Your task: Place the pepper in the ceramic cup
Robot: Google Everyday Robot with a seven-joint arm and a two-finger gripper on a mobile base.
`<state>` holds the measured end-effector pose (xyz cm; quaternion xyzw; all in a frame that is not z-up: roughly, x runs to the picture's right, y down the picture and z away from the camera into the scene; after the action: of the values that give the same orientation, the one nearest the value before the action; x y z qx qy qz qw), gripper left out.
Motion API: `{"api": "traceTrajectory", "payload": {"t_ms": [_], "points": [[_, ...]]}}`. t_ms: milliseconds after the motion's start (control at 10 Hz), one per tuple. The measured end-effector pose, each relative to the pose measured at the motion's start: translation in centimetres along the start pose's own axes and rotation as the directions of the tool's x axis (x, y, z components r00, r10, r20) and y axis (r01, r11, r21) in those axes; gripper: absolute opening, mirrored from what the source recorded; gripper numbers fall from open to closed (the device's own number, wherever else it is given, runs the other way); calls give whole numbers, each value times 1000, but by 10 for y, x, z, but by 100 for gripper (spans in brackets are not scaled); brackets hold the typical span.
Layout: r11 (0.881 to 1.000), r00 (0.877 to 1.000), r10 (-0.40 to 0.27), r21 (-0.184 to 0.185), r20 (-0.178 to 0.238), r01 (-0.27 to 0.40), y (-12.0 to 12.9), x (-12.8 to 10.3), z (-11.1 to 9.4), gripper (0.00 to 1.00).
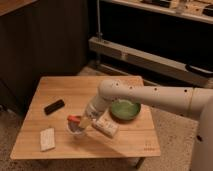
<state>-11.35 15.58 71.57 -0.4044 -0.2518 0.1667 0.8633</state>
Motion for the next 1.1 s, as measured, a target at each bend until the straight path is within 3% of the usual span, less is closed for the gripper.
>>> {"api": "traceTrajectory", "payload": {"t_ms": [100, 200, 400, 500, 800, 1100], "points": [[1000, 1000, -4, -3, 1, 4, 0, 0, 0, 38], [999, 999, -16, -36, 33, 17, 1, -1, 2, 50], [991, 984, -14, -126, 175, 37, -1, 0, 3, 71], [987, 976, -14, -154, 217, 49, -1, 0, 4, 78], [975, 971, -34, -206, 236, 84, -1, -4, 7, 80], [965, 964, -58, -231, 260, 120, 0, -9, 7, 80]]}}
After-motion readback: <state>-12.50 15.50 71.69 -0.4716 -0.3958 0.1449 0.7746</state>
